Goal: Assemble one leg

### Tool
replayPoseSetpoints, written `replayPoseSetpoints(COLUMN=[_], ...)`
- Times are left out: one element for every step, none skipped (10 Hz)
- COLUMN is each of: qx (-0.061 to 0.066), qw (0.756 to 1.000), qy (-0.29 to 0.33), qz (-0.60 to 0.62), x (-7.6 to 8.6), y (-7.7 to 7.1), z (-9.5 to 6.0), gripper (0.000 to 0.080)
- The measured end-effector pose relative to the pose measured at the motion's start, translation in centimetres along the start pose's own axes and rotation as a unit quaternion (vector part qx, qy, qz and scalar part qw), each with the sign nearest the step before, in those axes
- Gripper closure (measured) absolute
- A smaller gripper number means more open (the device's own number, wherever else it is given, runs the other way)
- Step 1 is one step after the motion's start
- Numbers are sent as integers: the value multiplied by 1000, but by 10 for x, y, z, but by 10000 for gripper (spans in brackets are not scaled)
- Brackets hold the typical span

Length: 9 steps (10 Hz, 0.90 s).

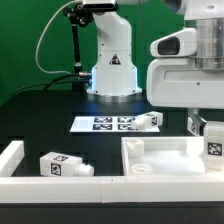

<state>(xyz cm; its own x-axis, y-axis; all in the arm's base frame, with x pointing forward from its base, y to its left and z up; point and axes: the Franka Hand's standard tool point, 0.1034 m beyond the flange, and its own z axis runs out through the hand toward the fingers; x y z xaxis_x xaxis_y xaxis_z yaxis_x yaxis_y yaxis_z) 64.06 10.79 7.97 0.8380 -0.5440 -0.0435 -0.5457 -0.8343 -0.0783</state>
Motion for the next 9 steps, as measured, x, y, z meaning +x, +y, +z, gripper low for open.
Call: replayPoseSetpoints(qx=[-3, 2, 15, 32, 35, 35, 35, 35, 31], qw=[997, 986, 966, 938, 927, 919, 923, 933, 959], qy=[1, 2, 4, 9, 9, 9, 9, 10, 13], qz=[72, 169, 257, 345, 373, 393, 384, 358, 280], x=[-2, -2, -3, -5, -7, -7, -6, -7, -6], y=[-2, -3, -3, -3, -4, -4, -4, -4, -4], z=[0, 1, 2, 2, 3, 3, 3, 3, 3], gripper=[514, 514, 514, 514, 514, 514, 514, 356, 356])
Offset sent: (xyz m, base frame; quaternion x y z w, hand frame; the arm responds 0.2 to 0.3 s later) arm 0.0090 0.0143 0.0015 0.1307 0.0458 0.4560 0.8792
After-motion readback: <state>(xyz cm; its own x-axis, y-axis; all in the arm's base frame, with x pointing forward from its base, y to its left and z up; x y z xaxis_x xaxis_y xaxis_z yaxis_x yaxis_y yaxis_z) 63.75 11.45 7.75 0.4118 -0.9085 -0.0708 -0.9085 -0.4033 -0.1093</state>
